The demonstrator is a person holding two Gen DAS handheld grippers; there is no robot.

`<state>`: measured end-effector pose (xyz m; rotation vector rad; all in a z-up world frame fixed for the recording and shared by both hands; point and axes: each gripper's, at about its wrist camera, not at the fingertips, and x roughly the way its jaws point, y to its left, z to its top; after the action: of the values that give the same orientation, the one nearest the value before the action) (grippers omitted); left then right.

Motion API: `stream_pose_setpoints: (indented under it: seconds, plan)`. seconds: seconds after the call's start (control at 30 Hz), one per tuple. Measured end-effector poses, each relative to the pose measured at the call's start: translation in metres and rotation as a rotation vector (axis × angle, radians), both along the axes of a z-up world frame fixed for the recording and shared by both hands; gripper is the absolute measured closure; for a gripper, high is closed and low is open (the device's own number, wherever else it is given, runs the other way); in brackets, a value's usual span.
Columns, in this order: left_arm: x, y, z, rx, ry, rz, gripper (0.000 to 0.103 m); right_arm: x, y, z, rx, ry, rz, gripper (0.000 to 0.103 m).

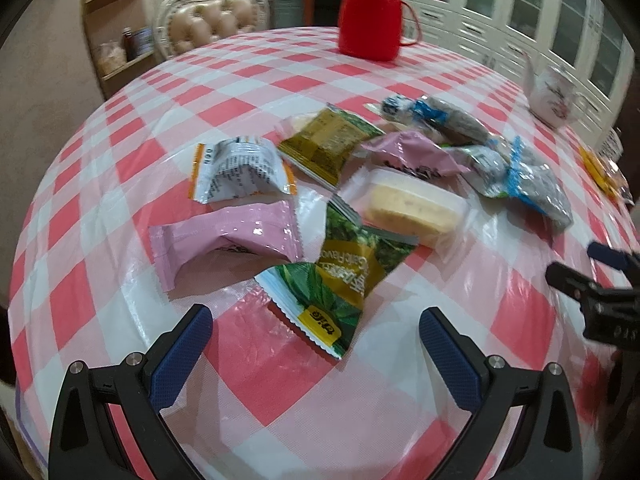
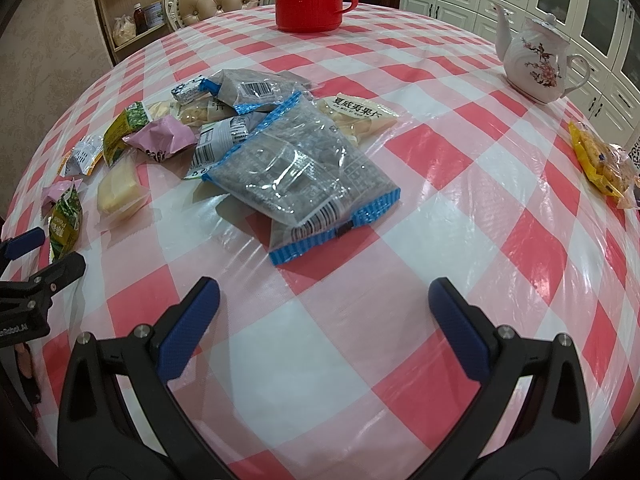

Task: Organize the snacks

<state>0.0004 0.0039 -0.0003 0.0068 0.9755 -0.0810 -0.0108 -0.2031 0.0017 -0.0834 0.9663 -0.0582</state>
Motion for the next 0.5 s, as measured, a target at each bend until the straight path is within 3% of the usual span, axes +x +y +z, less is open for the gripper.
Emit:
stream_pose_setpoints:
  seconds: [0.27, 0.5]
  plan:
    - [-0.009, 0.031, 0.007, -0.168, -0.019, -0.044, 0.000, 0.002, 0.001, 0.001, 0.000, 0.052, 0.056, 0.000]
    - [0.007, 0.040, 0.004, -0.067, -0.002, -0.006, 0.000, -0.002, 0.017, 0.001, 0.012, 0.060, 0.199, 0.000]
